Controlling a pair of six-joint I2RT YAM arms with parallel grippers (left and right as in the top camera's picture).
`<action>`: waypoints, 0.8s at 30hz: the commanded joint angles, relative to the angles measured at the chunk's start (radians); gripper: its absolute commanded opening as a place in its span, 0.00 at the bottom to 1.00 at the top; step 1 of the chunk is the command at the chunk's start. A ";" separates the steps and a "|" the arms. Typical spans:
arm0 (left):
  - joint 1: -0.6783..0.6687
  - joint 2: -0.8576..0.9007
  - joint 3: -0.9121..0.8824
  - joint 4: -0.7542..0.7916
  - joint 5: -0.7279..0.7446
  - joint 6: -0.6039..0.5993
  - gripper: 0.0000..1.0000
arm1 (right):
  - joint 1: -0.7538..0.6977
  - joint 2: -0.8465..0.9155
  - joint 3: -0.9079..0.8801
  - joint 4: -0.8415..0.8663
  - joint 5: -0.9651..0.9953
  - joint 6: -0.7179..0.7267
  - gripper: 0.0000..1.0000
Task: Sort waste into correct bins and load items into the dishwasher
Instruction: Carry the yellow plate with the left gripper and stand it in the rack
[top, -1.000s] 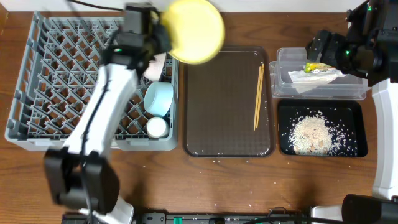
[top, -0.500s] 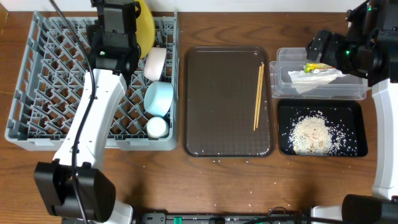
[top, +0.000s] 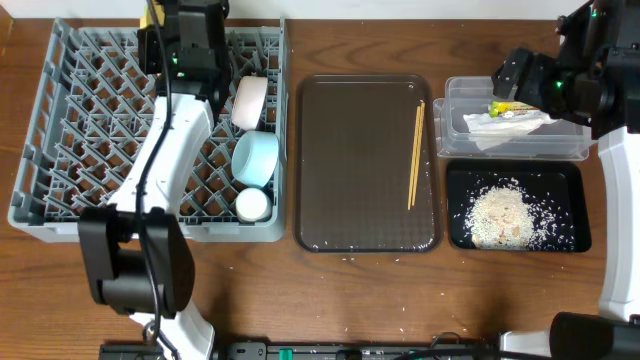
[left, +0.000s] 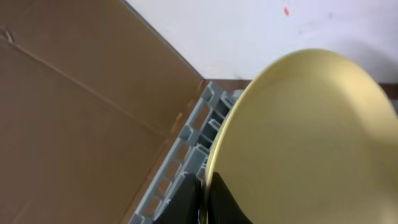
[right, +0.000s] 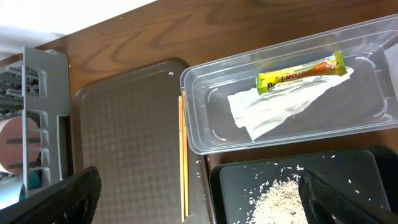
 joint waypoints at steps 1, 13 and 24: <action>0.005 0.023 -0.001 0.013 -0.043 0.050 0.07 | -0.005 0.001 0.010 -0.001 0.005 0.010 0.99; -0.006 0.098 -0.001 0.018 -0.018 0.050 0.07 | -0.005 0.001 0.010 -0.001 0.005 0.010 0.99; -0.009 0.099 -0.001 0.099 0.031 0.048 0.33 | -0.005 0.001 0.010 -0.001 0.005 0.010 0.99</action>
